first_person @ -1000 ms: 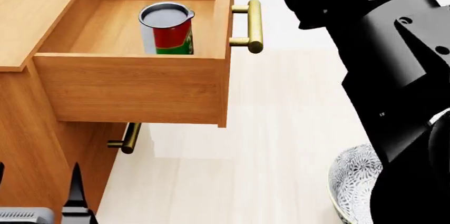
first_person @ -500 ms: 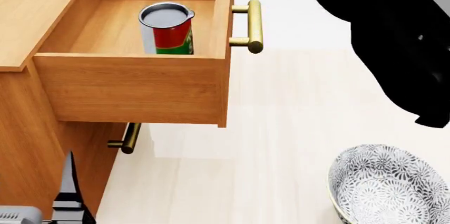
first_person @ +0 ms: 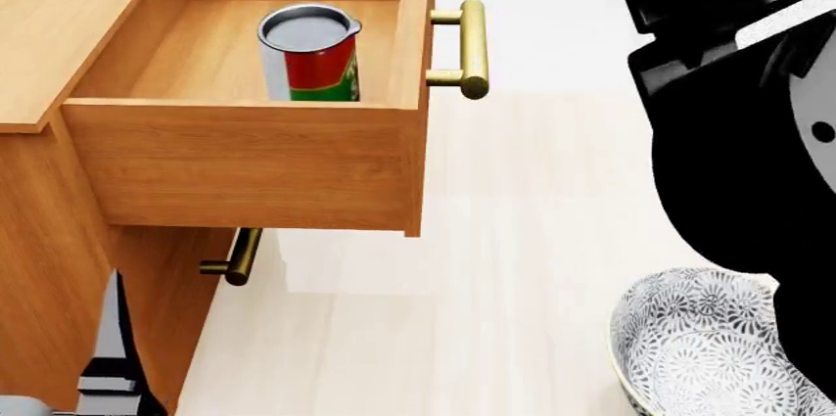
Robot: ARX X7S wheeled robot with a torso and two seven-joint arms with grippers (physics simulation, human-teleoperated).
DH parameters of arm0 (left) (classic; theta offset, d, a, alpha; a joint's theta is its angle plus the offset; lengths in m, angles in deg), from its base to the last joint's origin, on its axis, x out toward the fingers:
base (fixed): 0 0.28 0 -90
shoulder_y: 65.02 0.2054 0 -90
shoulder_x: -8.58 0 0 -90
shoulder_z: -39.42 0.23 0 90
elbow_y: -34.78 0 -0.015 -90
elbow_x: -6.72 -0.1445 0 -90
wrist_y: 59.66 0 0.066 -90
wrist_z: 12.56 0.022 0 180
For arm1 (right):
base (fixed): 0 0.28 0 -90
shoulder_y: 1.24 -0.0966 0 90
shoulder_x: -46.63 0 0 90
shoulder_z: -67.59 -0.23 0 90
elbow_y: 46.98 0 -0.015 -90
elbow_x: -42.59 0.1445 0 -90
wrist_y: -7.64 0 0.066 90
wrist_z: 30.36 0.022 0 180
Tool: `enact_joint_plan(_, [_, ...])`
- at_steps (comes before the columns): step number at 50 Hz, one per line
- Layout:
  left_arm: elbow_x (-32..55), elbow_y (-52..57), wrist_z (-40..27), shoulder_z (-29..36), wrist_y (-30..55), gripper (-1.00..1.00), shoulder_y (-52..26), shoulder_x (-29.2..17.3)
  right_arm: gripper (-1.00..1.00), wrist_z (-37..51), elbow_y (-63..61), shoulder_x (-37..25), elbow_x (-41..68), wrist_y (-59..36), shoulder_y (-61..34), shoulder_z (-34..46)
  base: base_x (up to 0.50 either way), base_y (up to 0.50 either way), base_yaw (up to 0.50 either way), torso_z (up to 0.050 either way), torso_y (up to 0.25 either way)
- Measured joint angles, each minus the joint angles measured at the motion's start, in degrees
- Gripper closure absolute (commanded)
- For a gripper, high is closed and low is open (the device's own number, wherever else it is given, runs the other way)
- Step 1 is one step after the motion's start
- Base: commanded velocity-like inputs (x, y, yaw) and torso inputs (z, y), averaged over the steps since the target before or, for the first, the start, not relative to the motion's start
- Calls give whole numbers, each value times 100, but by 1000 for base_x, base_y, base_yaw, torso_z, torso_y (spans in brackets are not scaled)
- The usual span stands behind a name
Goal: Put the ketchup in the top drawer of the cabinet.
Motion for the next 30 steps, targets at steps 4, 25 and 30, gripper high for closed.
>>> enact_joint_plan(4, [-1, 109, -29, -2, 29, -100, 29, -23, -100, 138, -317, -192, -113, 76, 95, 2, 0, 0, 0, 0, 0])
enact_joint_plan(25, [4, 356, -107, 11, 87, -100, 105, -83, -100, 928, -1468, -911, -1046, 405, 725, 102, 0, 0, 0, 0, 0])
enact_joint_plan(30, [11, 411, -127, 11, 109, -100, 121, -96, -100, 1152, -1716, -1063, -1321, 447, 878, 134, 0, 0, 0, 0, 0])
